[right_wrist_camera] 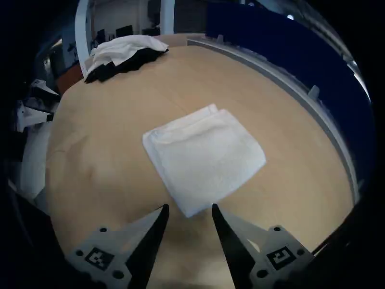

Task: Fold towel

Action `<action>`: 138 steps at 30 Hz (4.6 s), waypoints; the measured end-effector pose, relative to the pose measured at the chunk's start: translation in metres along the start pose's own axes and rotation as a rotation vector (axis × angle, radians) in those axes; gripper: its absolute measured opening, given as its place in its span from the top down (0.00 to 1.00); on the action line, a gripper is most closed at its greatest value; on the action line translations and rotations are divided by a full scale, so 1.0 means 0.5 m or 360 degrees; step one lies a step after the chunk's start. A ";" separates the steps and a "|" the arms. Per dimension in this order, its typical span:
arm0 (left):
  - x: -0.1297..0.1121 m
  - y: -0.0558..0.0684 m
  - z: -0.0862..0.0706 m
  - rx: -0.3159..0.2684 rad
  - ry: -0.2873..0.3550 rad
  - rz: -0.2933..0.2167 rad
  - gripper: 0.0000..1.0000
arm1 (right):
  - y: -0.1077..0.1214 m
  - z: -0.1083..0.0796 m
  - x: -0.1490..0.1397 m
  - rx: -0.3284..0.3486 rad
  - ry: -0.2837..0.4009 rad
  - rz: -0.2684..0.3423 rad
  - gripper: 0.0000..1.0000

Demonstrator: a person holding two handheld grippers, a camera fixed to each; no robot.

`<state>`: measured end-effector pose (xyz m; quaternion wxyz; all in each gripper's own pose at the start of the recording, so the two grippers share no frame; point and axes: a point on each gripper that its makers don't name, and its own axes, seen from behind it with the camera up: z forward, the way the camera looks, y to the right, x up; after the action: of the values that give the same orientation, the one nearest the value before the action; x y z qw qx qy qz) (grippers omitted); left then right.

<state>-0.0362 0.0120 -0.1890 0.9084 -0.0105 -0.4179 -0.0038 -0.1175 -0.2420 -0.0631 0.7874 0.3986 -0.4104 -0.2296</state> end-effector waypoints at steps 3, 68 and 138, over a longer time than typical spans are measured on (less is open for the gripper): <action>0.000 0.002 0.000 -0.0001 0.0000 0.0000 0.09 | -0.002 0.005 -0.004 -0.0002 -0.0002 0.0020 0.35; 0.058 0.016 -0.021 -0.0037 0.0138 0.0012 0.08 | 0.120 -0.248 0.316 -0.0291 0.0470 -0.0090 0.97; 0.123 0.168 0.024 -0.0089 0.0079 0.0199 0.09 | 0.606 -0.567 -0.243 -0.0735 0.0169 0.0338 0.97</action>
<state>-0.0042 0.0962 -0.1357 0.9163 -0.0617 -0.3935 0.0411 0.0605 0.1411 0.0300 0.8977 0.1746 -0.3446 -0.2120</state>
